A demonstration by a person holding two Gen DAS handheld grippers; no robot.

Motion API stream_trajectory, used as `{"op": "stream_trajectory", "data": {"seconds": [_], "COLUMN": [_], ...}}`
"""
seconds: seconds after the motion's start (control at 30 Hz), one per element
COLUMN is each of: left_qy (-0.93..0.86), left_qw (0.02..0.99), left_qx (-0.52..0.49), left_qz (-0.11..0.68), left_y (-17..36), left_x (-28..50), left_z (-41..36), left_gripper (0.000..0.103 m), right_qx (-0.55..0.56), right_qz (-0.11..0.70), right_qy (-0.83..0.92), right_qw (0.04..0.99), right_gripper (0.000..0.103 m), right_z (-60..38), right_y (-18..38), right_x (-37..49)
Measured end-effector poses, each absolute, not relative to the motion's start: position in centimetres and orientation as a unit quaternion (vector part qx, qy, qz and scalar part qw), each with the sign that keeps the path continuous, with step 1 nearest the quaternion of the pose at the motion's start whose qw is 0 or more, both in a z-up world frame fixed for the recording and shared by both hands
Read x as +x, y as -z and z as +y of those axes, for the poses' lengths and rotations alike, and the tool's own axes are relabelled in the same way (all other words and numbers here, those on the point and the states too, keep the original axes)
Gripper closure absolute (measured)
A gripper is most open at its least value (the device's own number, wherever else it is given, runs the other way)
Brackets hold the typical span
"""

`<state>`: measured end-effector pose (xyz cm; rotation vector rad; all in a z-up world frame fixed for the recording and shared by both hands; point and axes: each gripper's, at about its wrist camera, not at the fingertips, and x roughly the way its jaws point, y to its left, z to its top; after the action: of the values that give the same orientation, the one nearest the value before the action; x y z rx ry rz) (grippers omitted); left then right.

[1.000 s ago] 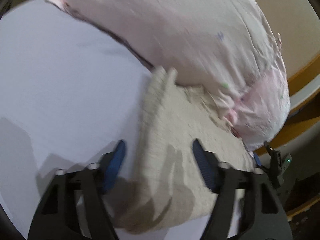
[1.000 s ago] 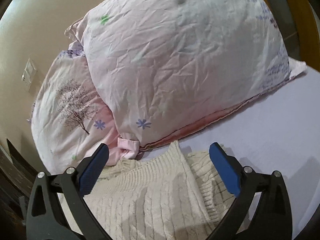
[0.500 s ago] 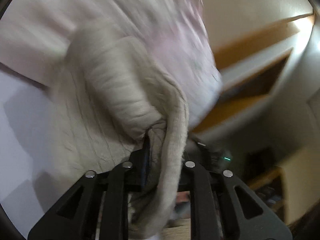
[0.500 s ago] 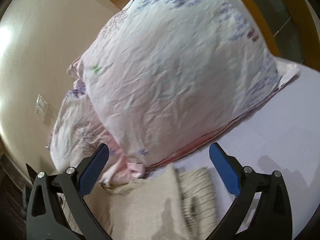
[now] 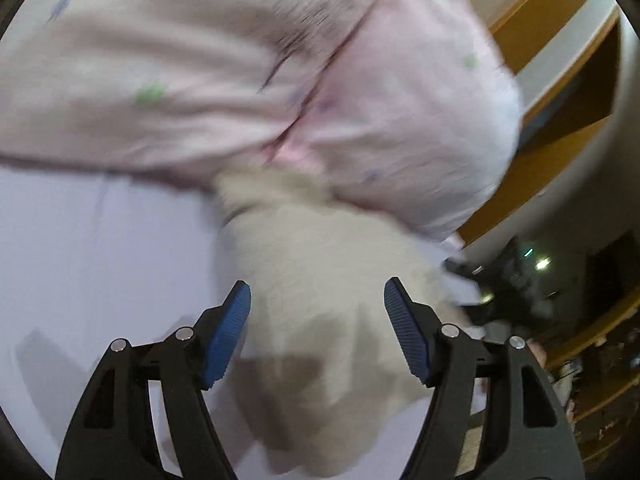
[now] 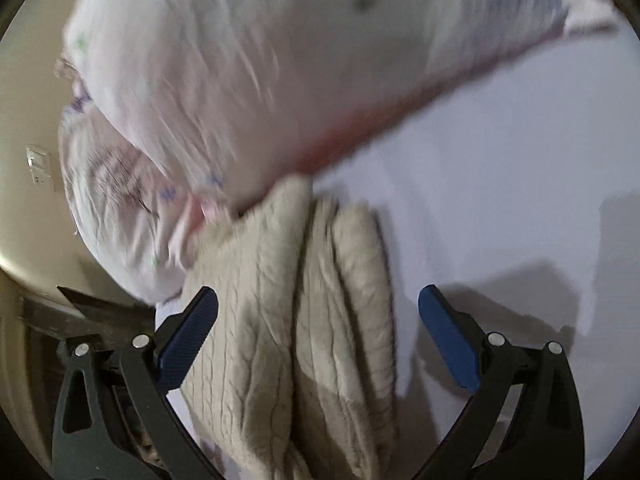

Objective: Fold small clothes

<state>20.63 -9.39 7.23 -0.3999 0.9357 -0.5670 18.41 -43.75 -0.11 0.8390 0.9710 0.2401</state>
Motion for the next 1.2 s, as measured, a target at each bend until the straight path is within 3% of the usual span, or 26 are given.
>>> {"op": "stream_trajectory", "data": {"seconds": [0.1,0.2,0.27,0.3,0.33,0.47,0.57,0.67,0.77,0.8,0.83,0.9,0.97,1.03,1.07,1.1,1.2], "left_qy": [0.253,0.242,0.239,0.238,0.243,0.279,0.303,0.284,0.215,0.193,0.176,0.168,0.153,0.125,0.104,0.088,0.068], "left_qw": [0.824,0.835,0.838,0.837,0.833,0.816,0.812,0.850,0.884,0.888,0.893,0.906,0.917,0.926,0.927,0.925,0.914], "left_qx": [-0.190,-0.182,-0.183,-0.187,-0.195,-0.213,-0.216,-0.175,-0.122,-0.116,-0.115,-0.117,-0.098,-0.061,-0.034,-0.014,0.025], "left_qz": [0.471,0.459,0.455,0.456,0.457,0.459,0.450,0.408,0.397,0.401,0.397,0.370,0.355,0.351,0.358,0.368,0.398], "left_y": [-5.1,-4.7,-4.3,-4.1,-3.7,-2.8,-4.0,-6.0,-6.2,-6.0,-6.0,-6.8,-7.5,-7.7,-7.4,-7.1,-5.9], "left_x": [20.9,20.9,20.7,20.9,21.1,20.7,19.6,17.6,17.5,17.5,17.2,15.6,13.8,11.9,10.6,9.5,7.2], "left_z": [-10.0,-11.2,-11.4,-11.3,-11.5,-10.6,-8.0,-4.5,-1.6,-0.8,0.0,1.3,1.7,1.3,0.8,0.3,-0.7], "left_gripper": [0.027,0.019,0.018,0.018,0.019,0.053,0.061,0.061,0.055,0.055,0.055,0.043,0.017,0.006,0.002,0.001,0.001], "right_qx": [0.374,0.360,0.337,0.331,0.340,0.392,0.403,0.379,0.318,0.287,0.285,0.311,0.317,0.295,0.285,0.264,0.185], "right_qz": [0.459,0.460,0.460,0.460,0.458,0.431,0.413,0.418,0.442,0.449,0.446,0.416,0.371,0.343,0.336,0.333,0.337], "right_qy": [-0.126,-0.144,-0.135,-0.130,-0.135,-0.152,-0.188,-0.226,-0.214,-0.179,-0.166,-0.149,-0.121,-0.110,-0.117,-0.118,-0.091], "right_qw": [0.796,0.799,0.811,0.813,0.810,0.799,0.795,0.794,0.811,0.827,0.832,0.841,0.864,0.885,0.890,0.898,0.919], "right_gripper": [0.003,0.011,0.030,0.050,0.056,0.066,0.068,0.069,0.062,0.052,0.048,0.047,0.035,0.014,0.009,0.002,0.002], "right_z": [-42.7,-41.6,-40.8,-40.5,-40.4,-40.3,-38.7,-35.6,-31.0,-30.2,-30.2,-31.7,-33.6,-34.6,-34.4,-34.3,-32.0], "right_y": [0.2,0.3,0.1,0.2,0.3,0.6,-0.5,-1.5,-1.6,-1.6,-1.8,-2.8,-4.4,-5.8,-6.2,-6.7,-7.1], "right_x": [18.6,18.6,18.5,18.4,18.4,17.3,16.3,16.4,18.0,18.3,18.1,16.7,14.4,11.3,10.2,8.4,5.0]}}
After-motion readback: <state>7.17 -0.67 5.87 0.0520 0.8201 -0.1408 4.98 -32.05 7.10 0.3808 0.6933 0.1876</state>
